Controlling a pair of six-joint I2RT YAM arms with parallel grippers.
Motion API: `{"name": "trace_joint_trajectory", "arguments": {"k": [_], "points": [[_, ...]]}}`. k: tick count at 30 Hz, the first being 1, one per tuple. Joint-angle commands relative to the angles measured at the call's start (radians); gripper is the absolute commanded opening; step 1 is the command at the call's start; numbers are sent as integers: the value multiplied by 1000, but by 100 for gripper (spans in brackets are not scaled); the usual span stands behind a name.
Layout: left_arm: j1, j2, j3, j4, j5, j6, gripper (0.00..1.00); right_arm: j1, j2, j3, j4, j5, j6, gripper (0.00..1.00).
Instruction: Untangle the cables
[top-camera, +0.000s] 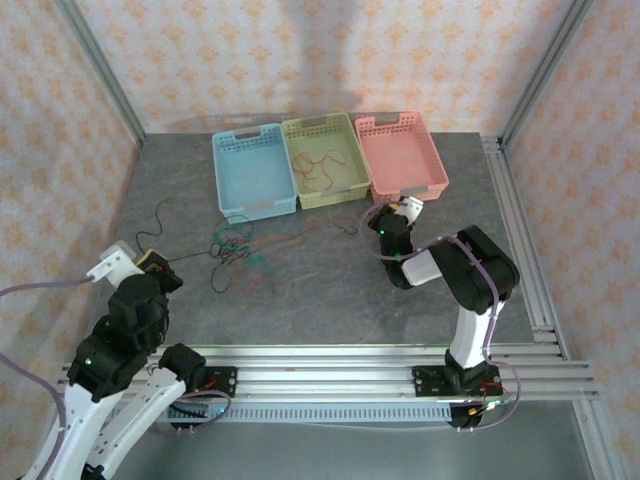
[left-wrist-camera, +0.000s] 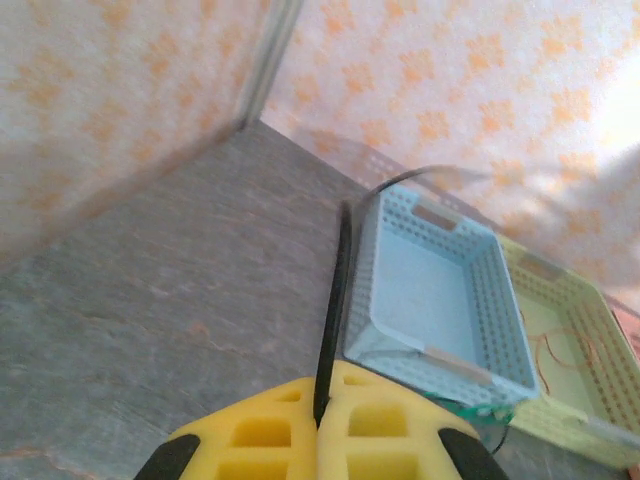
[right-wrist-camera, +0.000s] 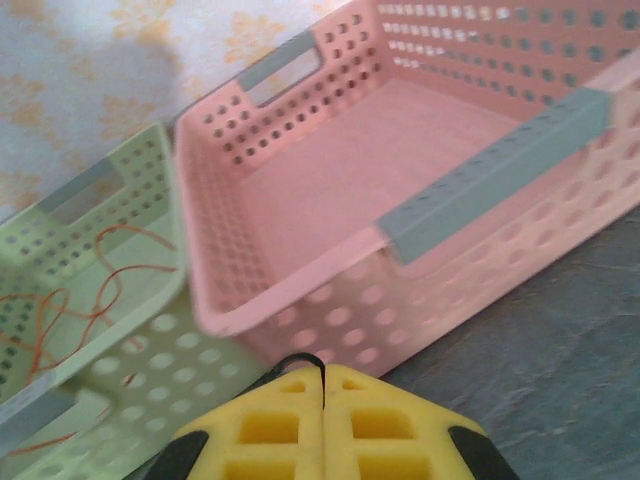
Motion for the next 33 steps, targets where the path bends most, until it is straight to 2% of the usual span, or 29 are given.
{"name": "trace_joint_trajectory", "arguments": {"k": [1, 12, 20, 26, 29, 31, 33], "points": [[9, -41, 50, -47, -140, -31, 0, -38, -26, -24, -25, 25, 75, 0], [9, -22, 108, -40, -151, 0, 0, -49, -29, -32, -26, 36, 83, 0], [8, 5, 270, -50, -190, 40, 0, -82, -38, -44, -29, 41, 89, 0], [6, 70, 423, -109, -202, 83, 0, -87, -42, -50, -29, 45, 94, 0], [7, 107, 499, -138, -254, 151, 0, -92, -43, -51, -33, 46, 96, 0], [3, 134, 556, -195, -292, 143, 0, -93, -43, -50, -33, 47, 99, 0], [3, 141, 585, -205, -273, 155, 0, -94, -44, -53, -33, 51, 100, 0]]}}
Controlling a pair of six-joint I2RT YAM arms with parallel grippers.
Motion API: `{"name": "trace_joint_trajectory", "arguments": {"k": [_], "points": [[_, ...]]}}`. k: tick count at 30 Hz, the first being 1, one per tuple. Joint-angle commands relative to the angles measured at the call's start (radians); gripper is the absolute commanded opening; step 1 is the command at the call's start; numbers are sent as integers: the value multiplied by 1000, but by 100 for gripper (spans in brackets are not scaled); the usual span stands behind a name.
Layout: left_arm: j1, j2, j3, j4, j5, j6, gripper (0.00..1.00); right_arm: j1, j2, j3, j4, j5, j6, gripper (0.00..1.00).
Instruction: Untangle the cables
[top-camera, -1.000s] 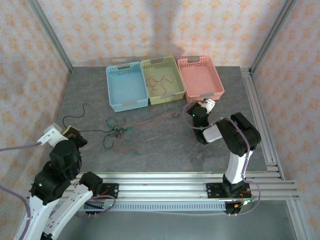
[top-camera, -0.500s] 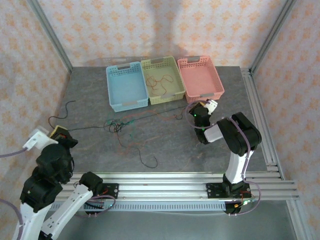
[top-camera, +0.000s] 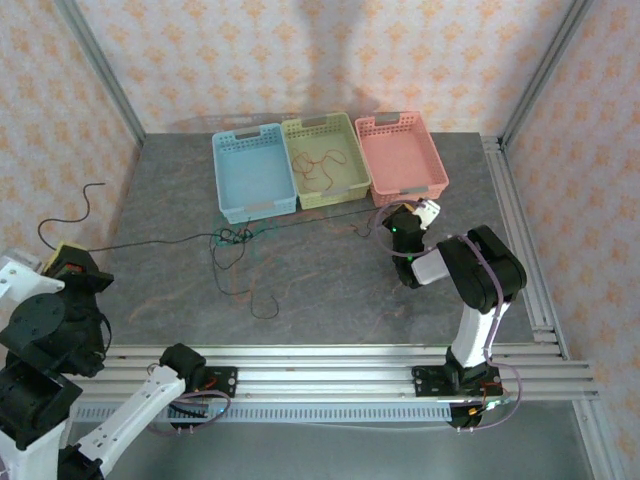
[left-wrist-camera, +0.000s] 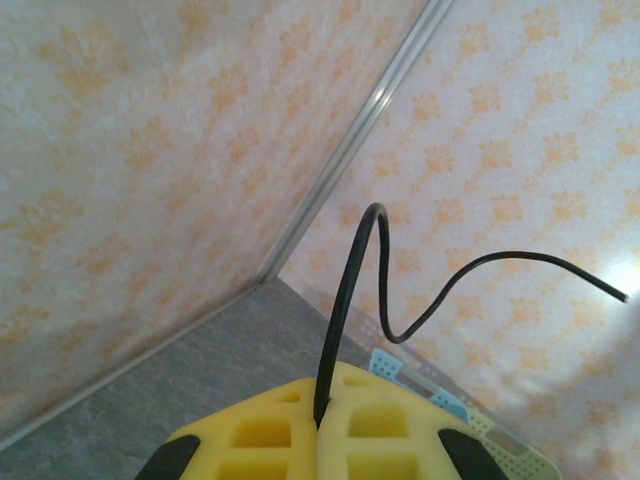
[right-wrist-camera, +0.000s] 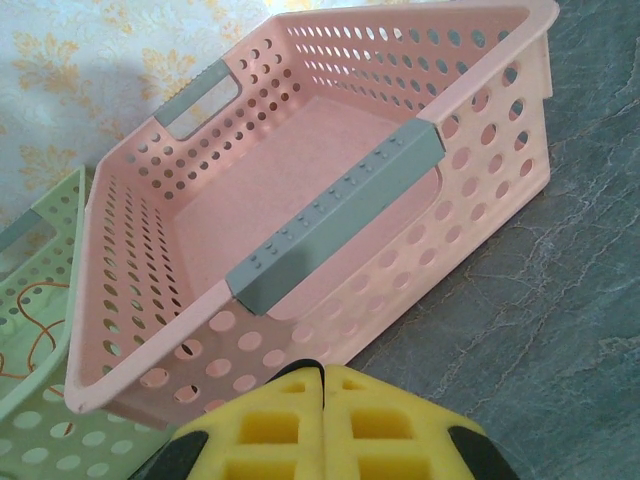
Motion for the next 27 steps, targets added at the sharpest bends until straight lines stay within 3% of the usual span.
{"name": "trace_joint_trajectory", "arguments": {"k": [1, 14, 20, 27], "points": [[2, 16, 60, -67, -77, 54, 0, -18, -27, -22, -12, 51, 19, 0], [-27, 154, 225, -199, -146, 165, 0, -18, -31, -27, -13, 64, 26, 0], [-33, 240, 183, -196, 61, 109, 0, -17, -30, -28, -9, 56, 23, 0], [-32, 339, -87, -14, 313, 51, 0, -17, -28, -31, -1, 51, 21, 0]]}}
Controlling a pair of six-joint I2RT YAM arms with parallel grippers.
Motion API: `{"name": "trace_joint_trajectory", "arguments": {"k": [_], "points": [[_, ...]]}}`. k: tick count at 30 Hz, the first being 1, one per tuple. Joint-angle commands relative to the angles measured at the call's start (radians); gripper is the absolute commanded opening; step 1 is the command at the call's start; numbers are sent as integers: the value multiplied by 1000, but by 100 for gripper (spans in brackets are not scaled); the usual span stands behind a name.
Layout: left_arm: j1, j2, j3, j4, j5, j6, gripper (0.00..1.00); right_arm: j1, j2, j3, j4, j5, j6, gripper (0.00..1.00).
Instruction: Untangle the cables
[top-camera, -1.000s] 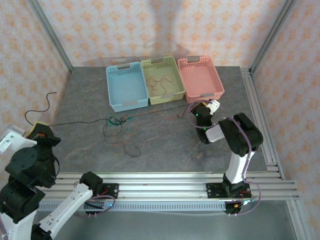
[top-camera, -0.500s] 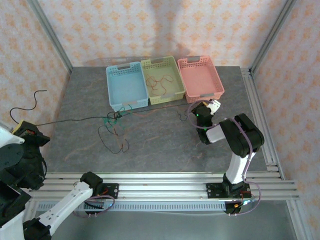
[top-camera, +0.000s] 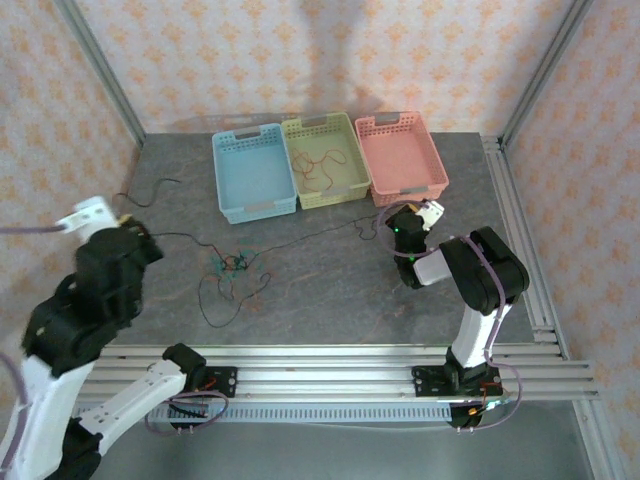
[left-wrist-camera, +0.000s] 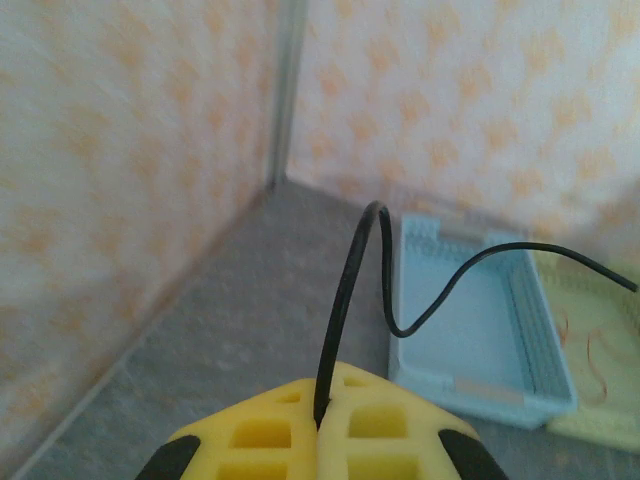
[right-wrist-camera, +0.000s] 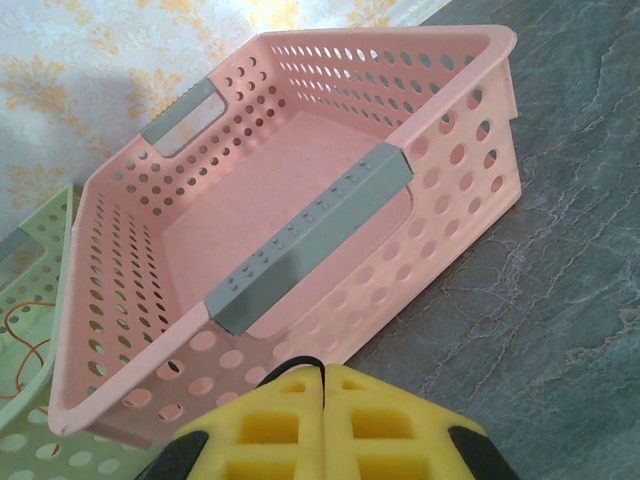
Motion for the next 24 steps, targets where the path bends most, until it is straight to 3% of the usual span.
{"name": "trace_joint_trajectory", "arguments": {"k": [1, 11, 17, 21, 24], "points": [[-5, 76, -107, 118, 161, -47, 0, -7, -13, -19, 0, 31, 13, 0], [-5, 239, -411, 502, 359, -104, 0, -7, -10, -18, 8, 12, 21, 0], [-5, 266, -432, 586, 415, -93, 0, 10, -25, -22, 31, -25, -3, 31], [-2, 292, -419, 590, 394, -87, 0, 52, -36, -48, 155, -13, -84, 37], [5, 324, -410, 599, 397, -51, 0, 72, -12, -64, 302, -107, -161, 39]]}}
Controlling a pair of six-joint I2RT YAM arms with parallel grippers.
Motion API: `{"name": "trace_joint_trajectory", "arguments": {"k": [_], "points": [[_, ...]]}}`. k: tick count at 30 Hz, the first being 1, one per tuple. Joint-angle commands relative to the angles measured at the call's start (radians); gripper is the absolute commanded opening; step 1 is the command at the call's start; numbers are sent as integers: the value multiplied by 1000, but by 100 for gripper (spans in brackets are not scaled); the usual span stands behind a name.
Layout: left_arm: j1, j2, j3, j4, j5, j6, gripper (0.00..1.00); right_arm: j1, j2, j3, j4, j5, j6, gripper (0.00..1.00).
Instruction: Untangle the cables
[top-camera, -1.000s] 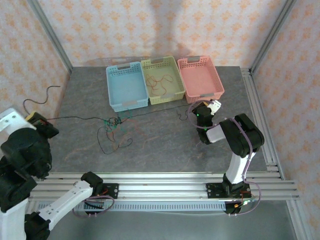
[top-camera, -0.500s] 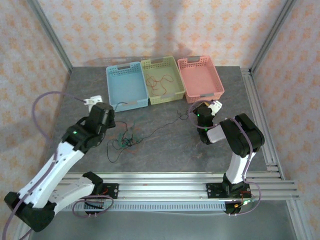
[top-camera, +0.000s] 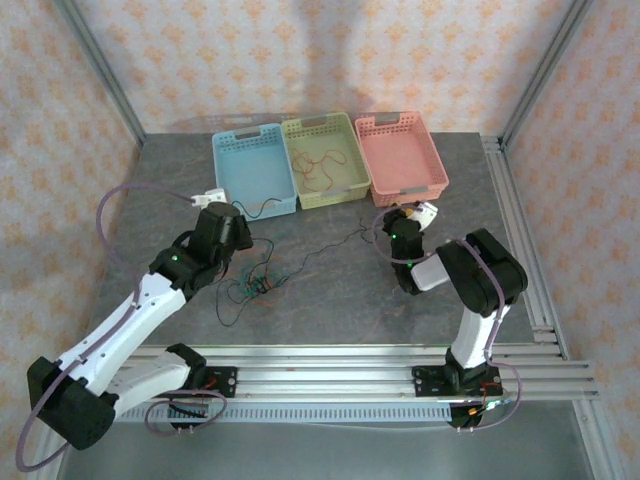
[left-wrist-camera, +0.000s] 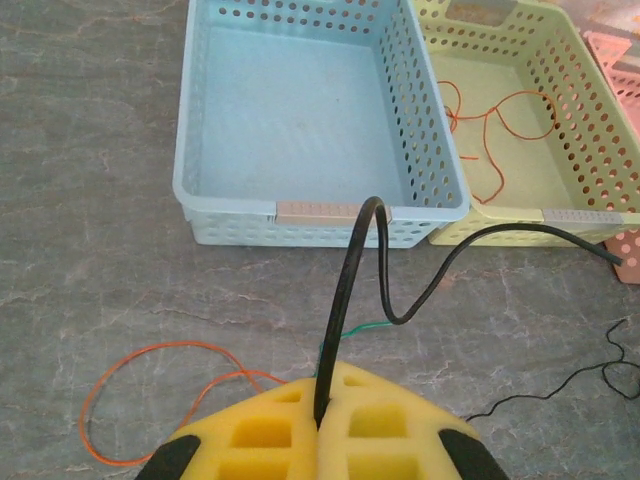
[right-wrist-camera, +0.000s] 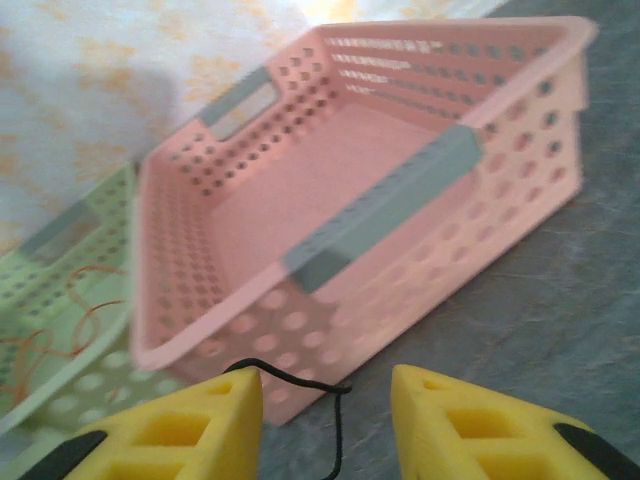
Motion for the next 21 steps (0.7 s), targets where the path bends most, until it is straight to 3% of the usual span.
{"name": "trace_joint_trajectory", "arguments": {"k": [1, 6, 11, 14, 17, 21], "points": [[6, 33, 27, 39, 3, 22, 0, 24, -1, -18, 205, -94, -104, 39], [15, 40, 28, 41, 3, 35, 0, 56, 0, -8, 250, -181, -194, 44], [36, 28, 18, 44, 1, 43, 0, 58, -22, -18, 255, -190, -208, 52], [45, 14, 2, 50, 2, 39, 0, 57, -36, -38, 249, -82, -229, 55], [50, -7, -14, 51, -5, 42, 0, 52, -61, -33, 130, 80, -221, 60], [54, -34, -53, 78, -15, 21, 0, 22, -92, -7, -35, 118, -139, 62]]}}
